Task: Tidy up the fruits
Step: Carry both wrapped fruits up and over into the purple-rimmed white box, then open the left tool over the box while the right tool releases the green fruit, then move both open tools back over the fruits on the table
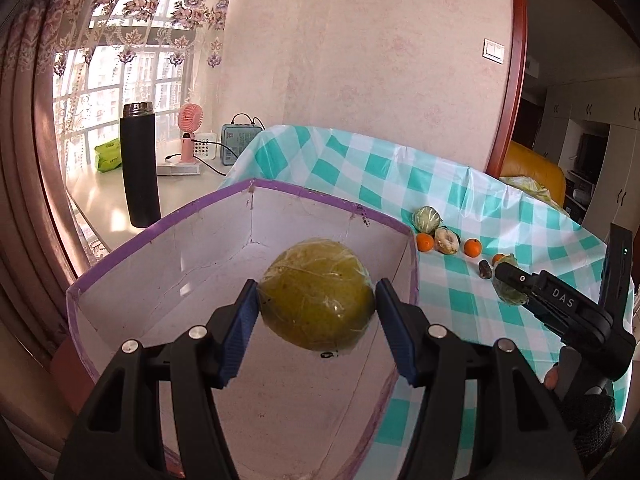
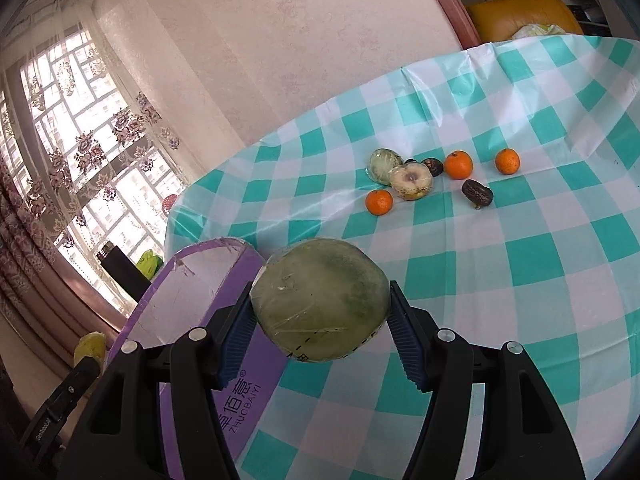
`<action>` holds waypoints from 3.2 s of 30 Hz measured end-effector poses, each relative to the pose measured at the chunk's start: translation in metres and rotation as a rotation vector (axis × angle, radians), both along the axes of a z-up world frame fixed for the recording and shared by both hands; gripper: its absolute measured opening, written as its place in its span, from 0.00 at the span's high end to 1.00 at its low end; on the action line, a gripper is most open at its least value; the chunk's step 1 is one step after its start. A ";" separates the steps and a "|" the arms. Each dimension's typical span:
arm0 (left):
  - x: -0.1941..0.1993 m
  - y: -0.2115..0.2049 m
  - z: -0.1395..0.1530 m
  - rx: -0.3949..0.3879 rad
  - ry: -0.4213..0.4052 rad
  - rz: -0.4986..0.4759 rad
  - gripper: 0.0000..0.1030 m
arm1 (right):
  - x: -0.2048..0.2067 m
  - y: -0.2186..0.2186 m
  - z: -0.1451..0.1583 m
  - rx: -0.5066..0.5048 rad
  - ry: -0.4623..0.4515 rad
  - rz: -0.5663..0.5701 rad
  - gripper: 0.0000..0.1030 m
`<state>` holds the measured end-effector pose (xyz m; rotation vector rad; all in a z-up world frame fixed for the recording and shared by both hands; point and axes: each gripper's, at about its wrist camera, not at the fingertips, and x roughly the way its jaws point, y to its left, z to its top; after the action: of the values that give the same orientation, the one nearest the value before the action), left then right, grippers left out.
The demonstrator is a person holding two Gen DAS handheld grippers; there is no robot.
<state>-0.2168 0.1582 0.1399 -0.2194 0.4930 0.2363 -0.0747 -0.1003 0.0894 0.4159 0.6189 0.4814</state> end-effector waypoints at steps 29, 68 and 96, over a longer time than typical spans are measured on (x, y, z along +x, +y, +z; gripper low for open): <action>0.024 0.048 -0.064 0.159 0.379 0.036 0.41 | -0.004 0.276 -0.033 -1.088 -0.033 0.556 0.41; -0.047 -0.010 0.014 0.440 -0.117 0.224 0.02 | -0.035 0.170 0.050 -0.559 -0.517 0.192 0.17; 0.200 -0.208 -0.096 0.045 0.213 -0.342 0.02 | 0.082 -0.145 -0.072 -0.439 0.172 -0.530 0.16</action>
<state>-0.0167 -0.0501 0.0435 -0.0633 0.7264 -0.0642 0.0077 -0.2458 0.0178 0.1884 0.7278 -0.1993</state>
